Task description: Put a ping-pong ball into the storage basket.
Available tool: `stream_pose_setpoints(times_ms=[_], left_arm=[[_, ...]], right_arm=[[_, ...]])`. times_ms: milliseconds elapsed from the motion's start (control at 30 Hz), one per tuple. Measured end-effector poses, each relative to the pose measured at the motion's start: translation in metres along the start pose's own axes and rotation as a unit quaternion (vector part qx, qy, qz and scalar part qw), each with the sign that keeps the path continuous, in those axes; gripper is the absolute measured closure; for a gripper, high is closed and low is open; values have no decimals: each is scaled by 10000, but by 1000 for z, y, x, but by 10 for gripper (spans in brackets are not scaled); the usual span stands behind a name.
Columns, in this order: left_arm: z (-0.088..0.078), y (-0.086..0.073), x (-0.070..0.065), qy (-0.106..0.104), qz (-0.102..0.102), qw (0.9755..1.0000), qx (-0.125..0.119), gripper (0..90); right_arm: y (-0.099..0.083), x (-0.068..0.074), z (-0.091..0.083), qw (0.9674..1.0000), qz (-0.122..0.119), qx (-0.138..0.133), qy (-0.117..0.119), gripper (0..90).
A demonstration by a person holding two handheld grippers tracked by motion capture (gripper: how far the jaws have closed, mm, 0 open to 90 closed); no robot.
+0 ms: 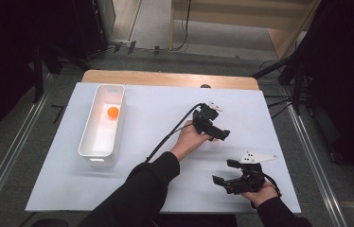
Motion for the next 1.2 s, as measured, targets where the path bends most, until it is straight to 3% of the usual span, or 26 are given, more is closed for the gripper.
stream_pose_setpoints(times_ms=[633,833,933,1200], left_arm=[[18,-20,-1,42,123,9997,215,0],[24,-28,2,242,271,9988,337,0],[25,-31,1,271,387,9986,235,0],[27,-35,-4,652,751,9948,234,18]], right_arm=[[0,1,0,10000,-16,17,50,51],[0,1,0,10000,-25,15,54,51],[0,1,0,10000,-10,19,52,51],[1,2,0,10000,-13,0,66,51]])
Point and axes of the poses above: each handheld gripper's, and its own axes: z roughly forward along the jaws, y roughly out of its top, x roughly to its left, the point moved 4 cm from there along z, roughly forward along the jaws, and after that the axes turned 12 degrees about -z, right-handed, at the moved point
